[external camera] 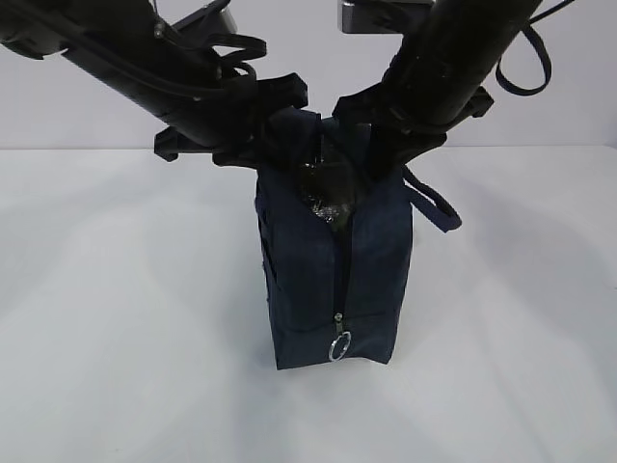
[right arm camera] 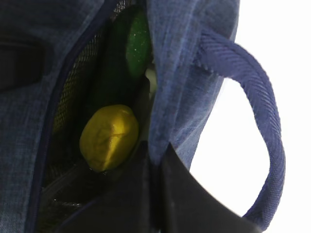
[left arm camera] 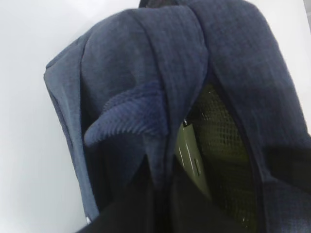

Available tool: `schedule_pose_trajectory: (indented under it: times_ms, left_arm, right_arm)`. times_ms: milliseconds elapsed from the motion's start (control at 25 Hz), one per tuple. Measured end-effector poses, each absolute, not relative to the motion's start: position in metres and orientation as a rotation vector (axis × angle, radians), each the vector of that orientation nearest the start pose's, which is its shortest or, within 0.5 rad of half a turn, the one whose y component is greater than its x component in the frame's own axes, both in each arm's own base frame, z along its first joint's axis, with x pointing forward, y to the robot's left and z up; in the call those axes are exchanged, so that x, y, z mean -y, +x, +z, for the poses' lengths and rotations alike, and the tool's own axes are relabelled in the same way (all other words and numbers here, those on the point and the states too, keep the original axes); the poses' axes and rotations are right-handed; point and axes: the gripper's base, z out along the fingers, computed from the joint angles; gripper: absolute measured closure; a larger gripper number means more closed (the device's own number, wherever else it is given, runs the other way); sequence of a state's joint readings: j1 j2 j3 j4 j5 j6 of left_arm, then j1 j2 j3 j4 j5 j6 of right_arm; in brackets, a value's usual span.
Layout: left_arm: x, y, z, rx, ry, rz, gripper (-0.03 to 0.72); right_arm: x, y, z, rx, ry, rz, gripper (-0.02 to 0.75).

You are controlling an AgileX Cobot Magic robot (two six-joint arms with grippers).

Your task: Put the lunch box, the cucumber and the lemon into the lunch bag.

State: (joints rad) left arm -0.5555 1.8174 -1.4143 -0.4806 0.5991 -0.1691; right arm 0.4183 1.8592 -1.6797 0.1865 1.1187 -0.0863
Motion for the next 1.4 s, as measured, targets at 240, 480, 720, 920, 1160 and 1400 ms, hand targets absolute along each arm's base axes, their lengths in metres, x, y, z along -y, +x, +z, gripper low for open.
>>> schedule_pose_trajectory:
  times_ms: [240, 480, 720, 920, 1160, 1400]
  left_arm:
    - [0.238, 0.338, 0.266, -2.547, 0.112, -0.797, 0.695]
    - [0.238, 0.338, 0.266, -2.541, 0.117, -0.796, 0.694]
    - [0.238, 0.339, 0.266, -2.530, 0.116, -0.795, 0.618]
    - [0.238, 0.340, 0.269, -2.515, 0.127, -0.786, 0.354]
    - [0.235, 0.340, 0.267, -2.535, 0.188, -0.721, 0.231]
    - [0.226, 0.329, 0.292, -2.487, 0.253, -0.678, 0.225]
  right_arm:
    - [-0.177, 0.362, 0.299, -2.704, -0.621, 0.339, 0.728]
    - [-0.178, 0.363, 0.297, -2.705, -0.620, 0.339, 0.728]
    - [-0.178, 0.363, 0.297, -2.704, -0.619, 0.339, 0.604]
    - [-0.177, 0.363, 0.297, -2.705, -0.623, 0.330, 0.339]
    - [-0.174, 0.360, 0.297, -2.737, -0.645, 0.293, 0.276]
    - [-0.164, 0.345, 0.326, -2.688, -0.660, 0.241, 0.274]
